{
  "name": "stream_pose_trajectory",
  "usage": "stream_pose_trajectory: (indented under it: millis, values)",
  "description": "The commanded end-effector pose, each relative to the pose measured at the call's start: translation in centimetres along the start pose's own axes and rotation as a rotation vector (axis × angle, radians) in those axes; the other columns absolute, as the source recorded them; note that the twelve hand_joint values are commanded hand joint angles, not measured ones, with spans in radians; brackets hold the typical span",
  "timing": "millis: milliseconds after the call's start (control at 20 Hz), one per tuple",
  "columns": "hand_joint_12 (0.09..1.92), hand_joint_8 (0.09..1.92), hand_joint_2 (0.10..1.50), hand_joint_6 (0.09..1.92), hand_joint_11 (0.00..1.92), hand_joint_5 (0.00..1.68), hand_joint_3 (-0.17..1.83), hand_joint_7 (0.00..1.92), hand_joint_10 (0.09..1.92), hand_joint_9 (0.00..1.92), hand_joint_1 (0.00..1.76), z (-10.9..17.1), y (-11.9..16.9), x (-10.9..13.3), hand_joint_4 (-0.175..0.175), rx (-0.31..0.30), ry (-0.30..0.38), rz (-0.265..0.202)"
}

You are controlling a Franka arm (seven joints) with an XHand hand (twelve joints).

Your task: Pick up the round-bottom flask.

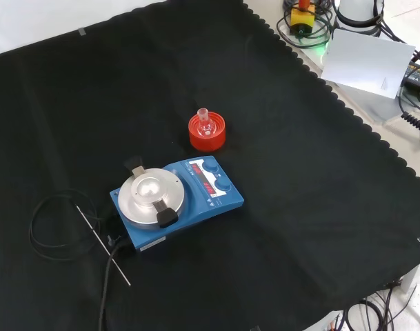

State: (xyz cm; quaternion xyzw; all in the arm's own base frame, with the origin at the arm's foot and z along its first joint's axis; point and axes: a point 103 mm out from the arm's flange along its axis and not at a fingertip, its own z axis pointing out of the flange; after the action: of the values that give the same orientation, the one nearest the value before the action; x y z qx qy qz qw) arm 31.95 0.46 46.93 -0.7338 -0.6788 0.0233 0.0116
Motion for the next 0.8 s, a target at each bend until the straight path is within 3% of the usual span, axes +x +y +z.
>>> stream_pose_trajectory:
  millis: [50,400,800]
  values:
    - [1.30,0.54,1.15,0.18,0.00,0.31,0.39,0.00,0.70,0.13,0.28,1.8,0.2,-1.1,-0.012,0.001,0.014,0.048]
    - [1.30,0.54,1.15,0.15,0.00,0.33,0.37,0.00,0.70,0.13,0.29,5.7,1.2,-2.2,-0.012,0.040,0.023,0.086]
    - [1.31,0.56,1.11,0.12,0.00,0.37,0.33,0.03,0.70,0.17,0.42,12.9,2.5,-2.5,-0.022,0.079,0.059,0.073]
